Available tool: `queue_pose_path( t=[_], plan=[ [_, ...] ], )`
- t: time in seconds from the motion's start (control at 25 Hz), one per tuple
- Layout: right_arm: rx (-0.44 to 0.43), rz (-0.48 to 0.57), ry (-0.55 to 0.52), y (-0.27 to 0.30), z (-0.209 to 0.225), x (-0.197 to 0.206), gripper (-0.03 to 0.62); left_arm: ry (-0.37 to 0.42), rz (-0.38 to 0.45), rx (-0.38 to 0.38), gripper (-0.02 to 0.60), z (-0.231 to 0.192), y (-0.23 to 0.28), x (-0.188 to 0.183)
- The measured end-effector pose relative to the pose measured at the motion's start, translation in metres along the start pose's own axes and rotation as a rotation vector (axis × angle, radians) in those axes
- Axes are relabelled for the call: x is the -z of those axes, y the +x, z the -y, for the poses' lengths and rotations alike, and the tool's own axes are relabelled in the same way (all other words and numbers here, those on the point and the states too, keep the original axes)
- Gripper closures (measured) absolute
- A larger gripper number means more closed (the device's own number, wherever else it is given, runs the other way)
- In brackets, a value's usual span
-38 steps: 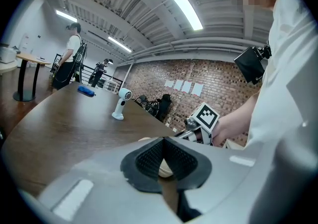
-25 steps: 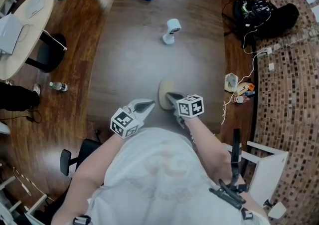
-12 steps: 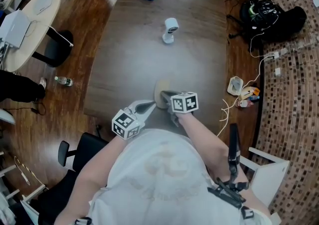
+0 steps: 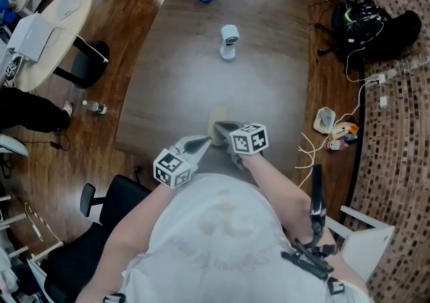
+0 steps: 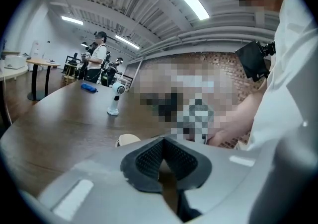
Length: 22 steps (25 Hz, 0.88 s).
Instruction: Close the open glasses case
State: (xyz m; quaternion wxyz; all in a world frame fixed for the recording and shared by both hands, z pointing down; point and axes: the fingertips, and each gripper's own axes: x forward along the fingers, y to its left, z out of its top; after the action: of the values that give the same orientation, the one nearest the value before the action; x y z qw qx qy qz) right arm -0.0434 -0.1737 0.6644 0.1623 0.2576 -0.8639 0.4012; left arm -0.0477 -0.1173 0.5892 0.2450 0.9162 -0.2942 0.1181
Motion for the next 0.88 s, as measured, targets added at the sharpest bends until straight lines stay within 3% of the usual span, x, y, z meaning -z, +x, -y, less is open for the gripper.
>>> queue_pose_path(
  t=[0.48, 0.88],
  plan=[
    [-0.027, 0.177, -0.163, -0.1, -0.017, -0.016, 0.586, 0.017, 0.034, 0.005, 0.578, 0.029, 0.028, -0.013],
    [-0.006, 0.18, -0.21, -0.145, -0.011, 0.012, 0.586, 0.016, 0.049, -0.019, 0.577, 0.052, 0.04, -0.006]
  ],
)
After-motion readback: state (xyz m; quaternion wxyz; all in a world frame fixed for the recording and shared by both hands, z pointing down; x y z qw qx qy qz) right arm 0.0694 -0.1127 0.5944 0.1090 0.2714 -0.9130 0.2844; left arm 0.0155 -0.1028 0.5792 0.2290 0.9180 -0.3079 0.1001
